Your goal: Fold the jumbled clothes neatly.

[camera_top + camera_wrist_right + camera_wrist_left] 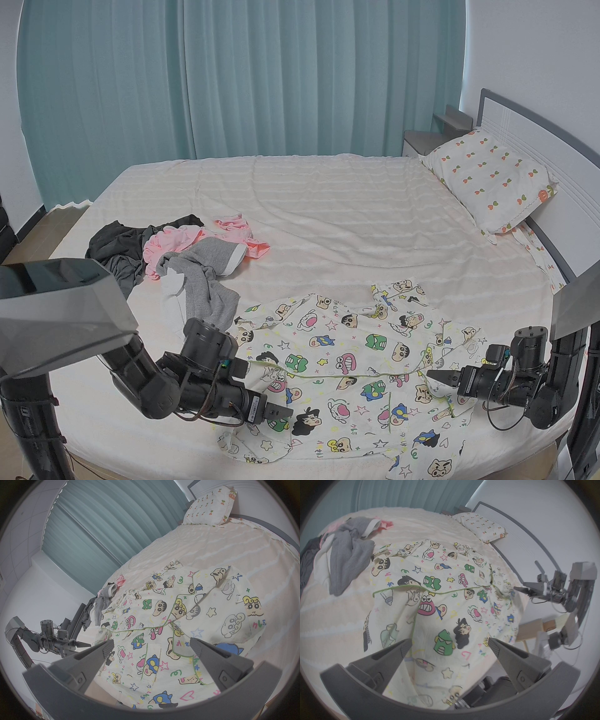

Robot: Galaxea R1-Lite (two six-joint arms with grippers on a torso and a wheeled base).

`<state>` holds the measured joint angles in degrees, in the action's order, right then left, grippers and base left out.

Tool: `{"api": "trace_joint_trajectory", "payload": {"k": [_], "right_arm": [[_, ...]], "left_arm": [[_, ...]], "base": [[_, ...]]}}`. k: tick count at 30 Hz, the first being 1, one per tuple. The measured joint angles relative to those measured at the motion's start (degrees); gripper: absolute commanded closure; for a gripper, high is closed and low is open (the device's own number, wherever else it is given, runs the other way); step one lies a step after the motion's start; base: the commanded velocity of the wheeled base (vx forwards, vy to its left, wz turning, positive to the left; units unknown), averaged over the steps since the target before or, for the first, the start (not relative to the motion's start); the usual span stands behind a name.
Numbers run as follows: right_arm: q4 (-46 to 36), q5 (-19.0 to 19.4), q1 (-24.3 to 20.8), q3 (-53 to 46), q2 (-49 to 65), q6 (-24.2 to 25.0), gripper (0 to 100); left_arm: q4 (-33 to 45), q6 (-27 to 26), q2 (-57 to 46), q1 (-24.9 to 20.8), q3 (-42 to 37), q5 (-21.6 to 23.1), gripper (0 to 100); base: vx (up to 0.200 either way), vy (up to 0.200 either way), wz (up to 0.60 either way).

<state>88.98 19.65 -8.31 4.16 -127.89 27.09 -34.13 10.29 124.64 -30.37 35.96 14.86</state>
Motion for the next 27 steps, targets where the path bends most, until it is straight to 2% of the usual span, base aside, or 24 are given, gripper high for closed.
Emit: {"api": "trace_joint_trajectory", "payload": {"k": [4, 8, 13, 27], "right_arm": [[0.0, 0.0, 0.0, -0.02, 0.02, -0.02, 0], [0.0, 0.0, -0.02, -0.02, 0.07, -0.02, 0], [0.0, -0.02, -0.02, -0.02, 0.09, 0.0, 0], [0.0, -0.06, 0.05, 0.06, 0.09, 0.01, 0]], "left_arm": [[-2.32, -4.61, 2.46, -0.96, -1.4, -1.38, 0], [-6.02, -5.91, 4.8, -1.27, -2.17, -2.63, 0], [-9.68, -6.22, 7.01, -1.38, -2.39, -5.78, 0], [-9.65, -5.56, 9.02, -1.18, -2.69, -5.58, 0]], "base": [[0.0, 0.0, 0.0], [0.0, 0.0, 0.0], [0.0, 0.0, 0.0], [0.0, 0.0, 0.0]]}}
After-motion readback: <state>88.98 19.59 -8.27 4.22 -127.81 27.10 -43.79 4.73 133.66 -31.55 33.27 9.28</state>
